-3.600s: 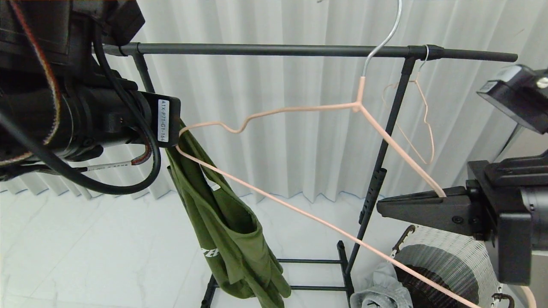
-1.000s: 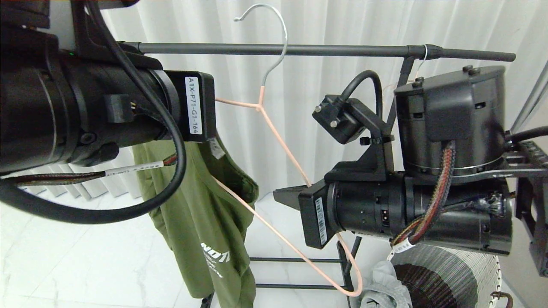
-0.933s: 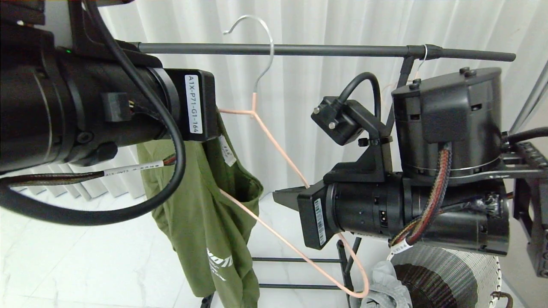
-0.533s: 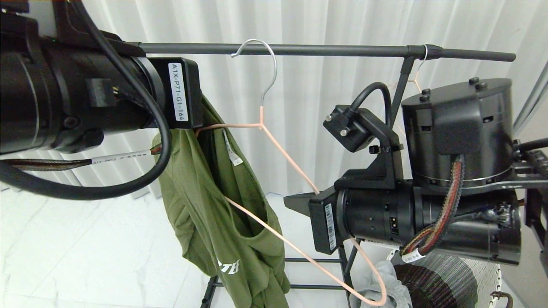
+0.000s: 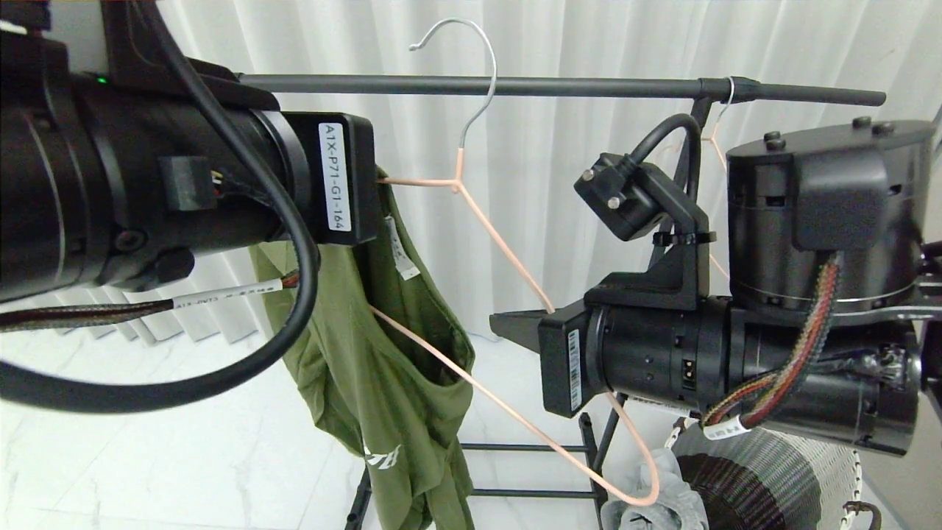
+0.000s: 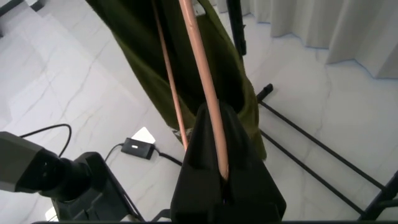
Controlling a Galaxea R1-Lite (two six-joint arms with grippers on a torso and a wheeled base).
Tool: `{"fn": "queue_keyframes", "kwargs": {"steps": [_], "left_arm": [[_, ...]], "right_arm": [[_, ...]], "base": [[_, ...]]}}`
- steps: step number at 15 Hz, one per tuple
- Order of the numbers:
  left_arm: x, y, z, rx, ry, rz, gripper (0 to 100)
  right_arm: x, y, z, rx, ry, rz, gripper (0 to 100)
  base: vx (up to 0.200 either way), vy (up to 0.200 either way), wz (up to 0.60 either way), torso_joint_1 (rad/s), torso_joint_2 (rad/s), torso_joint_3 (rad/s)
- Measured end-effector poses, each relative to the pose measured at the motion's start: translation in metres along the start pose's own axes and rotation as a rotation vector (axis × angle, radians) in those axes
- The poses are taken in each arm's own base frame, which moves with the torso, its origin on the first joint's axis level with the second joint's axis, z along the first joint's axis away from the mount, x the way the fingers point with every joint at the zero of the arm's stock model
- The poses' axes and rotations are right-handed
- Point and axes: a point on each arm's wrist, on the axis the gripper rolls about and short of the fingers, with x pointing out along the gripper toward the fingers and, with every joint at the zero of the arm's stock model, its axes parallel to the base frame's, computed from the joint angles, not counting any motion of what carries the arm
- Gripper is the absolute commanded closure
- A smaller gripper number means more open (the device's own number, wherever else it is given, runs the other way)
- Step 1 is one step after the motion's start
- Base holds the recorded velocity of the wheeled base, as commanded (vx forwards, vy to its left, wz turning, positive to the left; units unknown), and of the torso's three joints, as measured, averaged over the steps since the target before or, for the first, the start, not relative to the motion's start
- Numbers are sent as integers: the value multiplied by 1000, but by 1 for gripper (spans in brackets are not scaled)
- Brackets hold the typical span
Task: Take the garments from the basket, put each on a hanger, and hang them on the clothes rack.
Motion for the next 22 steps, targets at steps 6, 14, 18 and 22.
{"fn": "queue_keyframes", "kwargs": {"steps": [6,14,18,22], "left_arm": [[-6,-11,-8,16,-1,-58,100],[-21,-4,-28,111,28,-84,100],[-23,-4,-29,116,30,-94,0],[-27,0,-33,169,32,-94,0]], "right_arm": [[3,3,-3,-9,10,5,100],[-15,5,3,-92,-146,46,100],[-17,4,2,-142,-173,42,100],[-20,-4,4,-200,-208,-7,100]], "base": [[0,0,0,0,0,0],[0,0,0,0,0,0],[0,0,0,0,0,0],[0,0,0,0,0,0]]}}
